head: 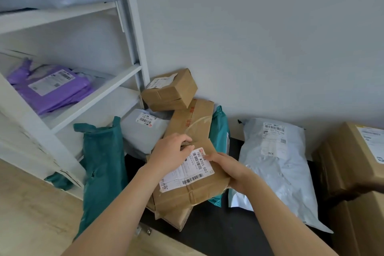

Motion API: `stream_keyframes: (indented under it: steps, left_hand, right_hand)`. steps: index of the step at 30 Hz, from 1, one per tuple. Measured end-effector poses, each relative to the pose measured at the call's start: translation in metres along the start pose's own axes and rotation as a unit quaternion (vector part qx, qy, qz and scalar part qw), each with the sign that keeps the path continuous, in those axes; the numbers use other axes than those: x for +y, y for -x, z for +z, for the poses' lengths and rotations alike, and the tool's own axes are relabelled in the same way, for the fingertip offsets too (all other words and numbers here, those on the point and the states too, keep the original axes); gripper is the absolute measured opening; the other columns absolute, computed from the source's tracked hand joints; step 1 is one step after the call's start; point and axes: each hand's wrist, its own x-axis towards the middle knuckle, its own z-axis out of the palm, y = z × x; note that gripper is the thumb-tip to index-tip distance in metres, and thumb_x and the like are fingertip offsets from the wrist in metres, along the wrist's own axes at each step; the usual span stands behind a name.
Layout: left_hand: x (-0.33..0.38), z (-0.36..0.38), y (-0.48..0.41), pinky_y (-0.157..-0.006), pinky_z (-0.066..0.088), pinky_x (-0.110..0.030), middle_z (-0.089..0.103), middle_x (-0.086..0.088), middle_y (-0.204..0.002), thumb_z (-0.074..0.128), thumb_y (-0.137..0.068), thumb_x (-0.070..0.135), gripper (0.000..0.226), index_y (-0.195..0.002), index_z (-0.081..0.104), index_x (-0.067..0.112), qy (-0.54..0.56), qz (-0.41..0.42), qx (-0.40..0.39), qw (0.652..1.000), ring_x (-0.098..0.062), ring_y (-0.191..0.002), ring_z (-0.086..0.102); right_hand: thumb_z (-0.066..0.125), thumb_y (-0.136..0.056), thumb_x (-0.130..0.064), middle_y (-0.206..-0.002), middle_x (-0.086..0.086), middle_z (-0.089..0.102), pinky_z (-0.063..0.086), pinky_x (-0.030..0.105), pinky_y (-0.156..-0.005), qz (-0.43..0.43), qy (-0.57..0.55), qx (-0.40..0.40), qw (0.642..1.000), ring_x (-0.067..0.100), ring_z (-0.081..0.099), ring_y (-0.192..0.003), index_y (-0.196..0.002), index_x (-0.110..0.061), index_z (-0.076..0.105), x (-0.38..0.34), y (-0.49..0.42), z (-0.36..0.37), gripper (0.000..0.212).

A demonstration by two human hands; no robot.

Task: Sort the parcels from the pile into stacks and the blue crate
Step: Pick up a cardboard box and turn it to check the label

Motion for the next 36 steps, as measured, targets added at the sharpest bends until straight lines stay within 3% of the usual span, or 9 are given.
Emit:
stream_keyframes:
  steps: [3,7,14,18,23,27,31,33,36]
  left_hand:
    - [0.001,0.0,0.002,-0.098,0.044,-0.034,0.057,0.006,-0.125,0.052,-0.096,0.037,0.03,-0.123,0.058,0.025,0.005,-0.007,0.003,1.0,-0.011,-0.112,0.055]
    - [0.003,-0.002,0.006,-0.098,0.043,-0.034,0.058,0.007,-0.125,0.052,-0.096,0.037,0.029,-0.122,0.059,0.026,0.016,-0.014,0.009,1.0,-0.01,-0.111,0.055]
    - [0.015,-0.007,0.011,-0.085,0.04,-0.025,0.06,0.009,-0.121,0.053,-0.096,0.036,0.026,-0.119,0.061,0.026,0.023,-0.013,0.054,0.998,-0.01,-0.109,0.056]
    - [0.024,-0.008,0.011,-0.097,0.042,-0.031,0.064,0.003,-0.117,0.06,-0.093,0.027,0.026,-0.116,0.065,0.018,0.051,0.022,0.178,0.983,-0.013,-0.108,0.057]
    - [0.05,-0.007,0.01,-0.111,0.027,-0.038,0.05,-0.003,-0.138,0.06,-0.092,0.024,0.036,-0.127,0.058,0.017,0.077,-0.007,0.273,0.959,-0.02,-0.131,0.04]
    - [0.069,0.0,0.01,-0.113,0.023,-0.04,0.039,-0.006,-0.147,0.063,-0.09,0.029,0.052,-0.138,0.046,0.019,0.122,-0.049,0.33,0.935,-0.023,-0.138,0.031]
    - [0.098,0.01,0.014,-0.115,0.024,-0.044,0.023,-0.006,-0.156,0.071,-0.083,0.037,0.082,-0.149,0.025,0.021,0.311,-0.141,0.323,0.883,-0.023,-0.144,0.021]
    - [0.113,0.019,0.014,-0.115,0.026,-0.047,0.021,-0.004,-0.157,0.077,-0.075,0.043,0.099,-0.151,0.016,0.024,0.457,-0.192,0.271,0.825,-0.025,-0.144,0.022]
    - [0.127,0.039,0.014,-0.108,0.034,-0.053,0.032,-0.003,-0.152,0.083,-0.058,0.057,0.115,-0.149,0.016,0.035,0.617,-0.261,0.133,0.731,-0.03,-0.137,0.034]
  right_hand:
    - [0.079,-0.049,-0.055,-0.118,0.005,0.066,0.051,0.045,-0.096,0.013,-0.023,-0.005,1.0,0.026,0.061,-0.11,-0.124,-0.026,0.055,0.002,0.004,0.0,0.084]
    - [0.072,-0.075,-0.044,-0.117,0.008,0.065,0.05,0.041,-0.097,0.031,-0.051,-0.029,0.998,0.027,0.059,-0.11,-0.117,-0.019,0.059,0.004,0.012,0.001,0.051]
    - [0.071,-0.078,-0.042,-0.106,0.013,0.067,0.053,0.038,-0.09,0.018,-0.111,0.007,0.994,0.027,0.064,-0.1,-0.111,-0.016,0.06,0.003,0.026,-0.003,0.043]
    - [0.067,-0.082,-0.041,-0.099,0.013,0.065,0.051,0.032,-0.074,-0.004,-0.152,0.04,0.988,0.025,0.062,-0.089,-0.109,-0.017,0.061,-0.002,0.038,-0.015,0.036]
    - [0.067,-0.082,-0.042,-0.109,0.012,0.063,0.049,0.039,-0.089,-0.032,-0.189,0.096,0.977,0.028,0.059,-0.101,-0.107,-0.02,0.061,0.001,0.052,-0.034,0.033]
    - [0.07,-0.081,-0.039,-0.111,0.014,0.061,0.05,0.039,-0.082,-0.044,-0.248,0.138,0.958,0.028,0.059,-0.096,-0.115,-0.019,0.056,0.004,0.064,-0.049,0.042]
    - [0.07,-0.081,-0.034,-0.118,0.018,0.058,0.054,0.042,-0.075,-0.075,-0.32,0.147,0.933,0.034,0.06,-0.104,-0.126,-0.019,0.048,0.012,0.072,-0.064,0.053]
    - [0.069,-0.082,-0.029,-0.116,0.018,0.057,0.054,0.044,-0.073,-0.098,-0.359,0.141,0.917,0.033,0.06,-0.101,-0.127,-0.018,0.046,0.017,0.078,-0.069,0.052]
    - [0.066,-0.084,-0.021,-0.114,0.019,0.055,0.053,0.047,-0.086,-0.128,-0.407,0.109,0.898,0.032,0.06,-0.096,-0.127,-0.016,0.047,0.023,0.087,-0.075,0.047]
